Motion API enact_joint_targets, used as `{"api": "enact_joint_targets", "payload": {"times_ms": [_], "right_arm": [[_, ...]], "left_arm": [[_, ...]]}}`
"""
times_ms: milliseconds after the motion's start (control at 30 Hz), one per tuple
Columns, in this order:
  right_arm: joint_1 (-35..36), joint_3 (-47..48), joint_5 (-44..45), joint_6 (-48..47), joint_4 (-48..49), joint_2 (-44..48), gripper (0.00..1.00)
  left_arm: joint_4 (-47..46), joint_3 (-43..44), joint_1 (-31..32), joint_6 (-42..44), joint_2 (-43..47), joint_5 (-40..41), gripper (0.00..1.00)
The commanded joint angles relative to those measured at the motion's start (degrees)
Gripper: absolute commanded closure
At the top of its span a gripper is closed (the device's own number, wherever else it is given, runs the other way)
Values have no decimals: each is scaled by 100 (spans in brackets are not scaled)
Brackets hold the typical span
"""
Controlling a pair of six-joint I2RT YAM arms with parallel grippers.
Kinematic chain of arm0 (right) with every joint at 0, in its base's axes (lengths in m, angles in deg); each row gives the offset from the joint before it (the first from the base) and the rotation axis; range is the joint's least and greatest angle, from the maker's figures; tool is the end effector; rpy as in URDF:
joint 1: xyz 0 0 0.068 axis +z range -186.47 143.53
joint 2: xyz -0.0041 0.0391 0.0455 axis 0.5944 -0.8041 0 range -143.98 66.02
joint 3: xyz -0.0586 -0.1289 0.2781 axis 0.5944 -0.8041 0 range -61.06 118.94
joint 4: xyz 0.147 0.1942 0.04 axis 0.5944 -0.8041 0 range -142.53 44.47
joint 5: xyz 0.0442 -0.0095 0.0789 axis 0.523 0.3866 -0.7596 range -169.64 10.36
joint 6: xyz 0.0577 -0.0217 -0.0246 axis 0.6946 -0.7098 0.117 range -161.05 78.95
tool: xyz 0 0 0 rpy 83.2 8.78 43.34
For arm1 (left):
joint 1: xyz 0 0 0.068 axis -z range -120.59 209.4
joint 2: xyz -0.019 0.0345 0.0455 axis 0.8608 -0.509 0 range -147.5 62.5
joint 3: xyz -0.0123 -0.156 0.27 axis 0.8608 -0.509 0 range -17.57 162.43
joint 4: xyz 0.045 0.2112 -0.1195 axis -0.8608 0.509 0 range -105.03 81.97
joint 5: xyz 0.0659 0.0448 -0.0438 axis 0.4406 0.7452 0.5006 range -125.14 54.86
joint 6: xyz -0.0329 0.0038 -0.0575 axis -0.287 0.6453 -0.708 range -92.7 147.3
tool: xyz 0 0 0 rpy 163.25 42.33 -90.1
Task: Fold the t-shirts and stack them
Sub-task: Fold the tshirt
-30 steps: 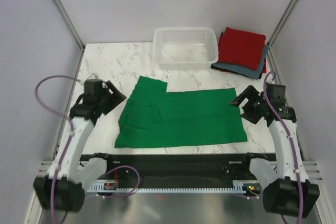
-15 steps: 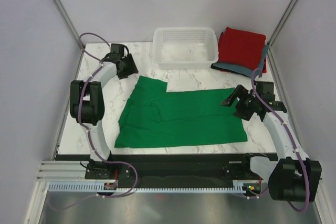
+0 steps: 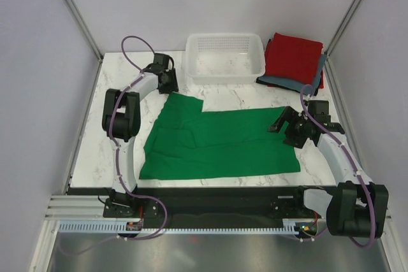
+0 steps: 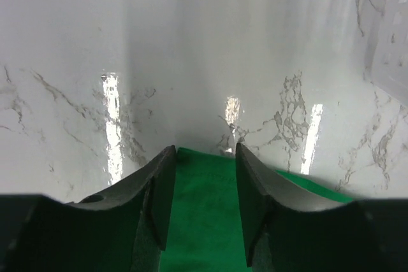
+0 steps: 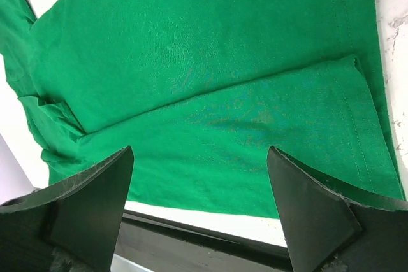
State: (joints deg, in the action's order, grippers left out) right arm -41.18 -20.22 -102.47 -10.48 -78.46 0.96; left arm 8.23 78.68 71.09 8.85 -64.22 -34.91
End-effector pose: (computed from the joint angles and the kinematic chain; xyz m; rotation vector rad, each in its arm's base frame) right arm 0.1928 0.0045 0.2473 0.6379 2.5149 0.6806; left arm 0.4946 -0.1022 0.1908 -0.1506 2.5168 -0.2099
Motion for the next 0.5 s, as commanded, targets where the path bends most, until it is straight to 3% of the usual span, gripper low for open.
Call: {"api": "enact_joint_targets", "payload": {"times_ms": [0,267,367,467], "right_arm": [[14,3,42,-68,138,160,7],[14,519,375,28,348,-234,7],[14,942,822,11,533,-796,9],[49,1609,1867,-59,901,-1499,15]], "left_arm": [[196,184,36,255,-169,118,51],[257,245,80,299,-283,4,95],[257,219,71,246,-318,3,98],[178,236,71,273,-354,-145,98]]}}
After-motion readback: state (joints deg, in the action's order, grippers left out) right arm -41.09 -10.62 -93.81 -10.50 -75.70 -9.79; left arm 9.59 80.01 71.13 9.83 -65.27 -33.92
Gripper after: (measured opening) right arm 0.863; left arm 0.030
